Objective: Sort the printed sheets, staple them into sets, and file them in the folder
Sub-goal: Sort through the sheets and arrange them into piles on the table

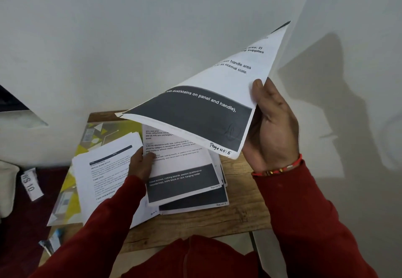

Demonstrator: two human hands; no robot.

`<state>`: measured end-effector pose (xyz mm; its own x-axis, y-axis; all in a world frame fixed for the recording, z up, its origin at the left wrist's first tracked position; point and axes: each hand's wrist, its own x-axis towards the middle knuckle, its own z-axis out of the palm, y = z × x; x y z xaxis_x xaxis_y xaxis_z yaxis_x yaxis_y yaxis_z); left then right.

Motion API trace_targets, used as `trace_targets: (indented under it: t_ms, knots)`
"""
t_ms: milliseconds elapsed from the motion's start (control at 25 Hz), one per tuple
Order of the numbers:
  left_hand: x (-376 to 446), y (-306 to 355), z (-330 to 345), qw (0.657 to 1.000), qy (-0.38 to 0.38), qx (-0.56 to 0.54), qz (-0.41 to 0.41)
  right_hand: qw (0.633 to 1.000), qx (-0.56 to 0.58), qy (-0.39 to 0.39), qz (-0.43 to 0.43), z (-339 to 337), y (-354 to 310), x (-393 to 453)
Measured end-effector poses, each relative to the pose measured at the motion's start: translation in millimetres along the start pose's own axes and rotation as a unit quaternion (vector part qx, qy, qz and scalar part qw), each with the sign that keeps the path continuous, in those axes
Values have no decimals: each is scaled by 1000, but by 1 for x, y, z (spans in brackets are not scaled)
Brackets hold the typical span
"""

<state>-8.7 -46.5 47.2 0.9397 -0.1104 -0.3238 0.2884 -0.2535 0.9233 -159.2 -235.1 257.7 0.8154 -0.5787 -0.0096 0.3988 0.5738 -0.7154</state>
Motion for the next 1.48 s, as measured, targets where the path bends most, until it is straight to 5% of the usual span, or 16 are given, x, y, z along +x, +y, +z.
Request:
trace_targets:
  t_ms: [720, 1080, 1240, 1360, 1480]
  knots:
    - [-3, 3, 4, 1000, -8, 15, -5, 1000, 5, 15, -16, 0, -2, -5]
    - [-2, 8, -9, 1000, 13, -6, -9, 992, -107, 54, -42, -39, 21, 18]
    - [14, 19, -59, 994, 108, 22, 12, 911, -366, 143, -125, -119, 37, 58]
    - [29, 12, -94, 988, 150, 45, 3, 818, -549, 165, -51, -196, 60, 82]
    - [27, 4, -102, 988, 150, 30, -10, 776, -603, 184, 28, -237, 82, 83]
